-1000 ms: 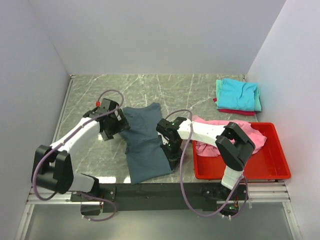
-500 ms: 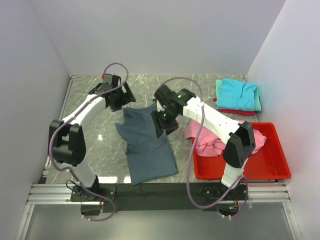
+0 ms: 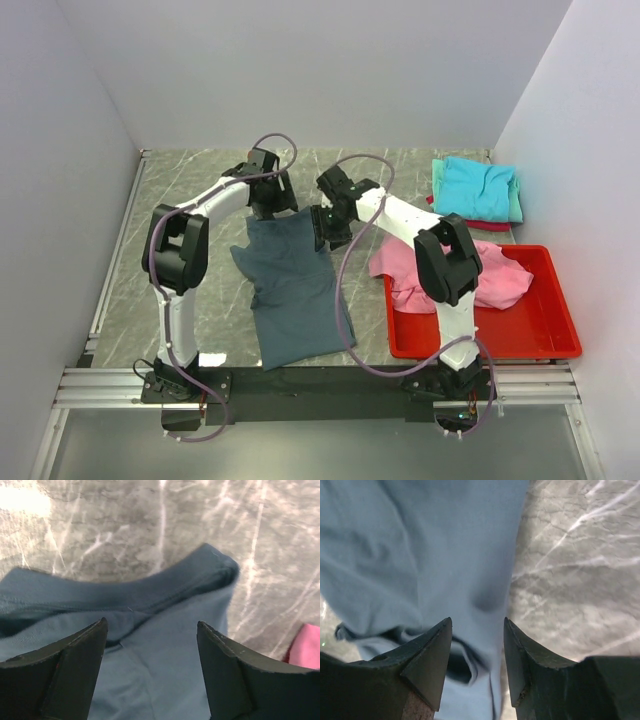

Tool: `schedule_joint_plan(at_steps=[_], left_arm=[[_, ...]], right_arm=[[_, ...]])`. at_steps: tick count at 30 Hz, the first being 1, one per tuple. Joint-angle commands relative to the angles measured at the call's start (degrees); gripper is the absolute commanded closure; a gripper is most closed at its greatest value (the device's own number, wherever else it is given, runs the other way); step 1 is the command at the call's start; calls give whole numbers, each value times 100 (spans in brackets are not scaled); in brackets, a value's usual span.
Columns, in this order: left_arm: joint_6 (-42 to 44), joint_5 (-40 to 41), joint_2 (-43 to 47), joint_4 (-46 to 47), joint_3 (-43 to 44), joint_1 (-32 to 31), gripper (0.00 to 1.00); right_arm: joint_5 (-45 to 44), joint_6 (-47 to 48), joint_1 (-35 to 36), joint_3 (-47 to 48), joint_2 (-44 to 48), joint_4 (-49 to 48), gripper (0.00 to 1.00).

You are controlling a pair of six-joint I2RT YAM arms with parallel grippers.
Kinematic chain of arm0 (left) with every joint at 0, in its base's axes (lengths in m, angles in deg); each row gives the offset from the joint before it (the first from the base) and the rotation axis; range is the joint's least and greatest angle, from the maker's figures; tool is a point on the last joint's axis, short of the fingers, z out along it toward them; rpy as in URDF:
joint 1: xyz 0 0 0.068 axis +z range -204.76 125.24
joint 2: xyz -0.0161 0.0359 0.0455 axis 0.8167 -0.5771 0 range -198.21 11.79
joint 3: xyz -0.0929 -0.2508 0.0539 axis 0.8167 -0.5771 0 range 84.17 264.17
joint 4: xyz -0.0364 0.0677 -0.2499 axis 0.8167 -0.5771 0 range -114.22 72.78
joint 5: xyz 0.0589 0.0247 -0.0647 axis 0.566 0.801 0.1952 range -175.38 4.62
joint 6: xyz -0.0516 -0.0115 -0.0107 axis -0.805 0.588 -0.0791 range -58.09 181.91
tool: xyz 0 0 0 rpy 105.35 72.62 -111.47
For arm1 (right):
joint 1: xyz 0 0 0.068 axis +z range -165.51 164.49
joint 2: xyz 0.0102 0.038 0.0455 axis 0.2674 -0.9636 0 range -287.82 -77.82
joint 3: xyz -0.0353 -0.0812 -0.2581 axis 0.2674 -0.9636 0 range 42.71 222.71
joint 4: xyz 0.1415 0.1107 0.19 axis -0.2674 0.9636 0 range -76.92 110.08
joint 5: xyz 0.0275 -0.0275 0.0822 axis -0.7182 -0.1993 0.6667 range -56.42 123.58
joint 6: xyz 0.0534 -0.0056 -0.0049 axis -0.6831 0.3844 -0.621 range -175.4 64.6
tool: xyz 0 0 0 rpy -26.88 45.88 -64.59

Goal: Fold and stack the t-shirts
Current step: Fold the tshirt

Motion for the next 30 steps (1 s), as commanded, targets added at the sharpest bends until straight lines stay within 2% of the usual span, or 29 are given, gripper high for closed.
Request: schedule_joint_plan(at_steps=[1, 9, 13, 25, 29, 30], left_arm=[[-3, -34, -122, -107, 416, 56, 23], [-214, 36, -263, -609, 505, 56, 26], [-319, -227, -263, -486, 276, 30, 29], [-320, -202, -167, -319, -14, -119, 40], [-320, -201, -167, -240, -32, -137, 50], [-302, -193, -175, -214, -6, -137, 56]], right_arm=[[88, -184, -18, -271, -47, -959, 47], [-88, -105, -9, -334, -372, -1276, 47], [-167, -114, -9, -333, -513, -1303, 47], [-176, -140, -18, -544, -513, -1347, 48], [-246, -166, -18, -588, -540, -1347, 49], [-281, -158, -18, -597, -557, -1338, 50]])
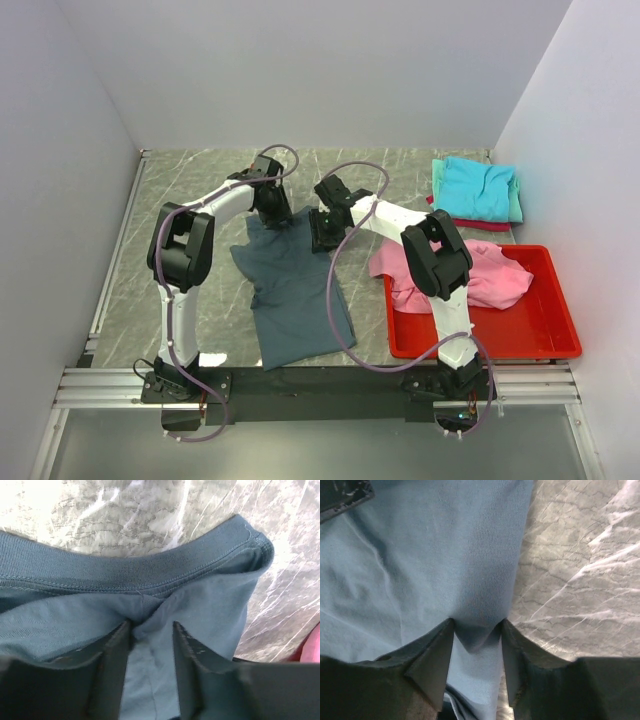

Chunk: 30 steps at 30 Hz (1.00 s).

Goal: Fold and stack the t-shirts
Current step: Fold the tshirt

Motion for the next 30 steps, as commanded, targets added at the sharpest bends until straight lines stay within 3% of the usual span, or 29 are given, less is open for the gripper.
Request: schedule_joint_plan(at_steps=[1, 5, 10, 21, 30], left_arm=[[19, -62, 78, 213, 16, -41, 59], [116, -88, -97, 186, 218, -41, 72], [318, -36, -326, -6, 631, -41, 99], [327, -123, 69, -7, 702, -41, 100], [538, -167, -10, -60, 1273, -41, 100]], right_arm=[[-211, -42, -16, -154, -78, -103, 53], [-229, -51, -16, -127, -140, -68, 65], [-255, -77, -24, -92, -210, 46, 88], [-176, -112, -51, -171, -298, 55, 90], [-159, -112, -68, -215, -307, 55, 90]])
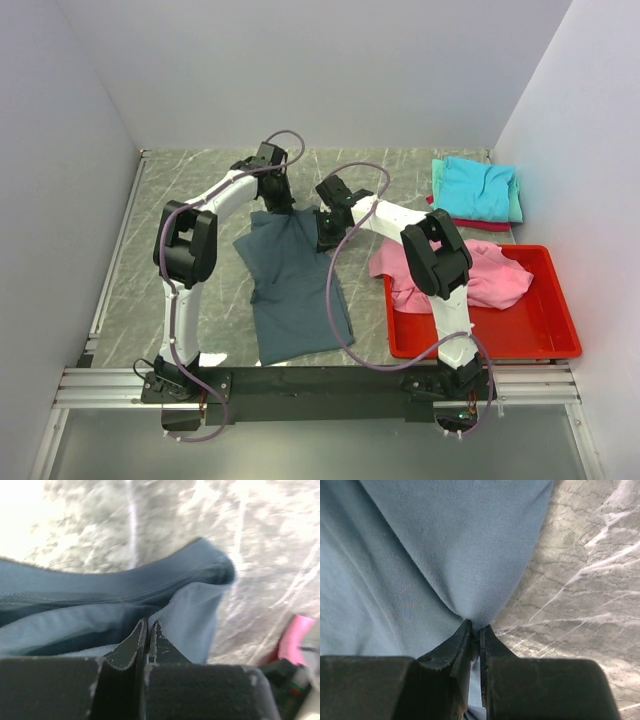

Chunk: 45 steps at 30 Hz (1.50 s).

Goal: Fold and stack the t-shirts
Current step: Fold the tshirt

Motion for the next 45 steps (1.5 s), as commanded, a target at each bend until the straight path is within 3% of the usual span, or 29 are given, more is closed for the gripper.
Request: schedule_joint_plan(at_steps=[1, 22, 25, 26, 27, 29, 32, 35, 39, 42, 45], left_arm=[[203, -60, 290, 209, 386, -28, 100], [573, 608, -704, 200, 790, -28, 96], [564, 590, -721, 270, 755, -28, 73], [547, 634, -704, 271, 781, -28, 57], [546, 669, -660, 271, 799, -28, 49], [520, 731, -616, 192, 965, -28, 28], [546, 1056, -598, -53, 1431, -10, 12], [538, 1187, -502, -256, 1809, 16, 4], [485, 1267, 128, -344, 1688, 78, 1], [450, 1302, 892, -379, 1004, 78, 1], [274, 1162, 1860, -336, -305, 60, 1]], right_arm=[[-165, 21, -14, -184, -270, 105, 90], [-464, -163, -110, -404, -68, 141, 90], [-438, -172, -102, -439, -68, 132, 85], [-438, -172, -102, -439, -68, 123, 79], [-438, -164, -110, -431, -51, 132, 67], [-499, -155, -119, -395, -33, 167, 61], [-578, -163, -154, -378, 72, 211, 53], [-683, -163, -207, -413, 309, 263, 49], [-798, -120, -260, -693, 1019, 220, 41], [-763, -85, -260, -1018, 1608, 255, 36], [-667, -58, -260, -1414, 2197, 377, 34]])
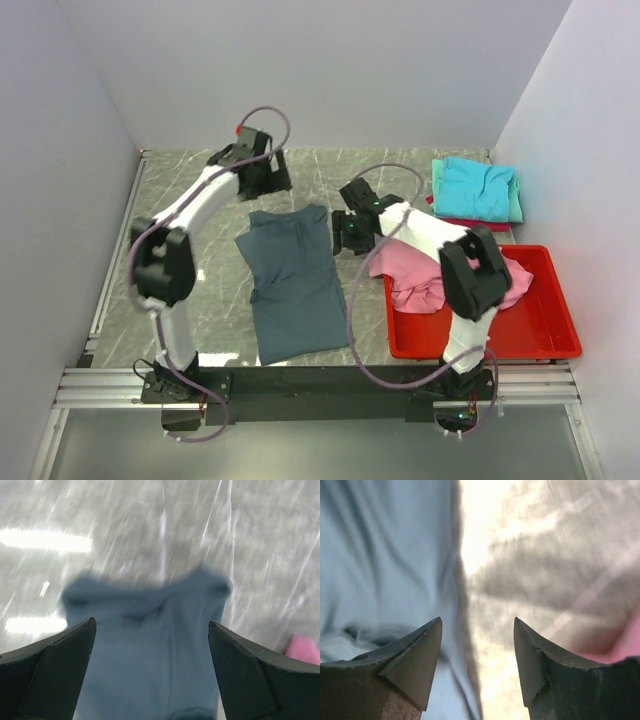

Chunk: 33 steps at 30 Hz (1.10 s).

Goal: Fold and stack the t-shirts
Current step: Fold the tshirt

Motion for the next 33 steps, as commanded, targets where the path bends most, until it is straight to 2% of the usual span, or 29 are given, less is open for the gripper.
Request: schedule_joint_plan(at_steps=[1, 3, 4, 10, 19, 25, 33], left_arm=[[-205, -23, 1400, -76, -1498, -29, 1], [-354, -49, 2119, -49, -2249, -108, 1], [-407, -76, 2332, -66, -2914, -135, 1], [-1109, -357, 3651, -453, -4518, -696, 1], [-2085, -665, 5005, -1068, -5697, -1374, 1], [-2481, -823, 5524, -1078, -6304, -1681, 2], [-3149, -621, 5753, -1156, -6507, -2332, 2]], right_arm=[[52, 115, -6, -376, 975, 353, 33], [220, 185, 29, -587, 1334, 495, 33], [360, 220, 81, -789, 1441, 660, 33], [677, 282, 485, -1510, 2057, 1320, 34], [880, -315, 1584, -2328, 2338, 1313, 35], [950, -562, 1760, -2821, 2365, 944, 35], [1100, -439, 1804, -2690, 2040, 715, 36]])
